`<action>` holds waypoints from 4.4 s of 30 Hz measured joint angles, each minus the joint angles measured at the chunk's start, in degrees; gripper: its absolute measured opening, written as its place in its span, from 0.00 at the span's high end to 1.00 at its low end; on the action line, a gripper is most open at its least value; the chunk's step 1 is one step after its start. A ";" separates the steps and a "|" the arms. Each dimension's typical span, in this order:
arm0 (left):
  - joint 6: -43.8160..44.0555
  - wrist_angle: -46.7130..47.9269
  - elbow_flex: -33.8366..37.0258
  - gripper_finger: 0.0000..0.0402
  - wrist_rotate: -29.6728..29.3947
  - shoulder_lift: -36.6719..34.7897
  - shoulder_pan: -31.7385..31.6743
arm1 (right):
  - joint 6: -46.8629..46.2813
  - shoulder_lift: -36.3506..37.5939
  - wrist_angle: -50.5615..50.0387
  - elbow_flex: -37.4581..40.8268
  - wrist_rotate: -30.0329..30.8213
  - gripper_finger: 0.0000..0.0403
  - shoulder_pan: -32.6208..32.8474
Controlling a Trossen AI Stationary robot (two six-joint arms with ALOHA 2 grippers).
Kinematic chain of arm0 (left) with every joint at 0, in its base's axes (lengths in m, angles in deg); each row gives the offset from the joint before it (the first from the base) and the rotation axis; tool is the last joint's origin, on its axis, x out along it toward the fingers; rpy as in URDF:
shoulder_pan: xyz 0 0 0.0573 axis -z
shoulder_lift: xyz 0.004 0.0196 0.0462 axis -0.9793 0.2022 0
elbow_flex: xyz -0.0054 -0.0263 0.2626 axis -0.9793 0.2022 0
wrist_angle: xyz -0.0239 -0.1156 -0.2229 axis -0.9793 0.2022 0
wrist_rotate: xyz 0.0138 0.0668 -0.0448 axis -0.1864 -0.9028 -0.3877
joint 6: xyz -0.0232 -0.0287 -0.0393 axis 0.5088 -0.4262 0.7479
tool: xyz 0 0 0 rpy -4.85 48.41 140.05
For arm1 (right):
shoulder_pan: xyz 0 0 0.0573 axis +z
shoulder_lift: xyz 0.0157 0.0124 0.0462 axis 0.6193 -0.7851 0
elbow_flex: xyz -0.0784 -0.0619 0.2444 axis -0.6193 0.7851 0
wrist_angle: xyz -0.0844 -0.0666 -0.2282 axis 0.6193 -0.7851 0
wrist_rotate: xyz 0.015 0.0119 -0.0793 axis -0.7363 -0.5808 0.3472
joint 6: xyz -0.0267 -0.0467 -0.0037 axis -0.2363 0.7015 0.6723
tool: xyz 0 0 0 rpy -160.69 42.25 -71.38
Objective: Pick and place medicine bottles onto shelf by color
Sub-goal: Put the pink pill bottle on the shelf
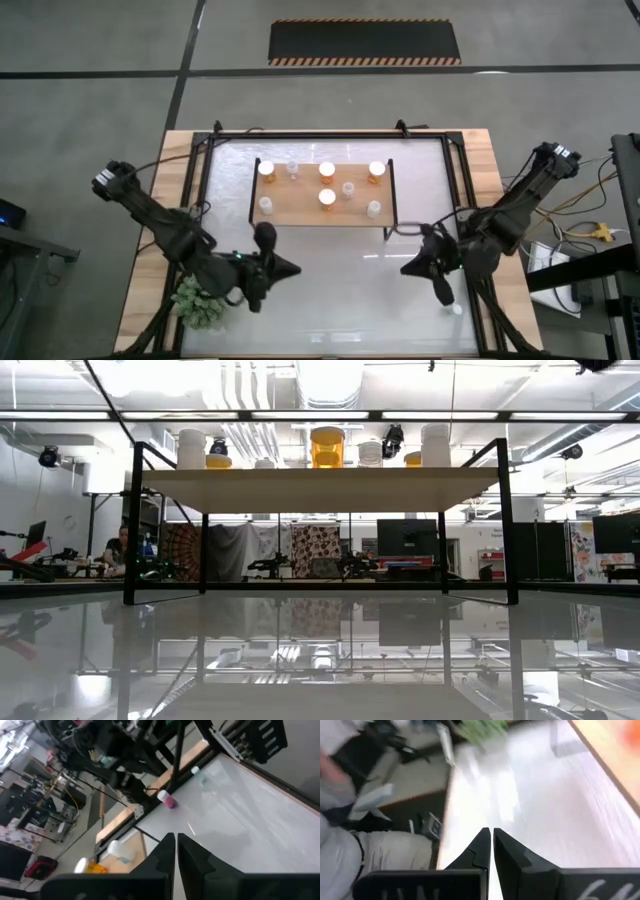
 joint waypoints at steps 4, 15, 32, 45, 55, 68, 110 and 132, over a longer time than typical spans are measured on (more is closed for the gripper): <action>-0.15 -0.67 1.97 1.00 -0.02 -3.44 -0.15 | -22.19 -1.19 -20.71 -5.80 -0.78 0.97 0.00; -1.70 -2.52 5.69 1.00 -0.14 -7.24 -0.37 | -69.35 -5.64 -56.20 -7.43 -16.85 0.97 0.00; -2.60 -2.58 7.63 1.00 -0.20 -7.68 -0.37 | -70.27 -13.12 -54.45 -6.40 -24.11 0.75 0.00; -2.53 -3.63 8.19 1.00 -0.20 -7.68 -0.37 | -71.19 -20.28 -54.57 -2.43 -24.07 0.34 0.00; -2.01 -3.91 8.19 1.00 -0.20 -7.61 -0.37 | -70.40 -20.37 -50.62 2.01 -24.08 0.37 0.02; -1.13 -3.85 8.19 1.00 -0.33 -7.59 -0.37 | -67.63 -20.33 -48.16 2.40 -24.10 0.60 0.00; -1.05 -6.61 8.23 1.00 -0.36 -6.80 -0.37 | -11.50 -53.91 -39.83 -41.27 -9.01 0.59 -14.07; 0.35 -6.86 8.32 1.00 -0.33 -6.80 -0.37 | -0.35 -56.46 -34.89 -44.06 -9.02 0.59 -17.83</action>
